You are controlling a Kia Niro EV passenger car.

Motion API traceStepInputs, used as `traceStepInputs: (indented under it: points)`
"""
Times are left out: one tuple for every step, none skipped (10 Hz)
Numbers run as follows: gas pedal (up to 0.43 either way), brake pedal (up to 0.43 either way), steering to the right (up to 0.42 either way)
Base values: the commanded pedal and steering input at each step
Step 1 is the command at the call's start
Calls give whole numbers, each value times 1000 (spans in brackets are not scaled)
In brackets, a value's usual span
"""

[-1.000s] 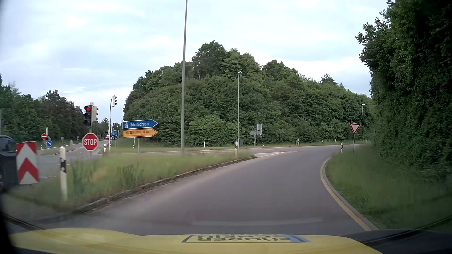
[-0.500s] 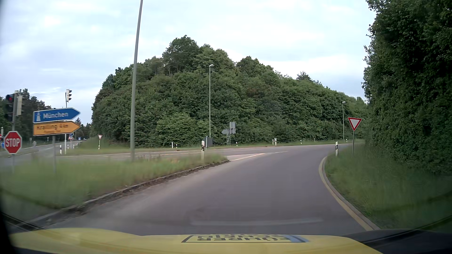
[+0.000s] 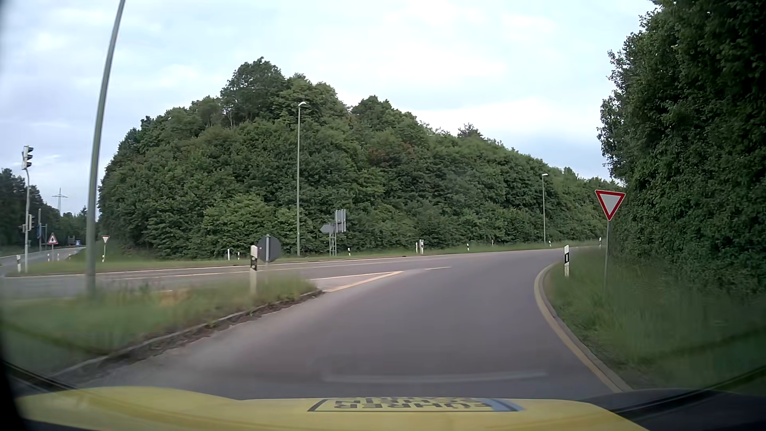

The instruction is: Follow the waypoints while adhering to traffic rules and regulations

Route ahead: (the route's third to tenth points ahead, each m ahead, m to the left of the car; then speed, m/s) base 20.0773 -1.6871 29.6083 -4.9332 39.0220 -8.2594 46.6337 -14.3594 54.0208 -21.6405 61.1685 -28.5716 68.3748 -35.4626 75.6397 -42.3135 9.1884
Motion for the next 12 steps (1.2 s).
traceStepInputs:
  points:
    - [79,0,95]
    - [79,0,91]
    - [130,0,89]
    - [138,0,88]
    - [169,0,88]
    - [177,0,89]
    - [177,0,91]
    - [177,0,95]
    - [177,0,97]
    - [177,0,97]
    - [177,0,100]
    - [169,0,100]
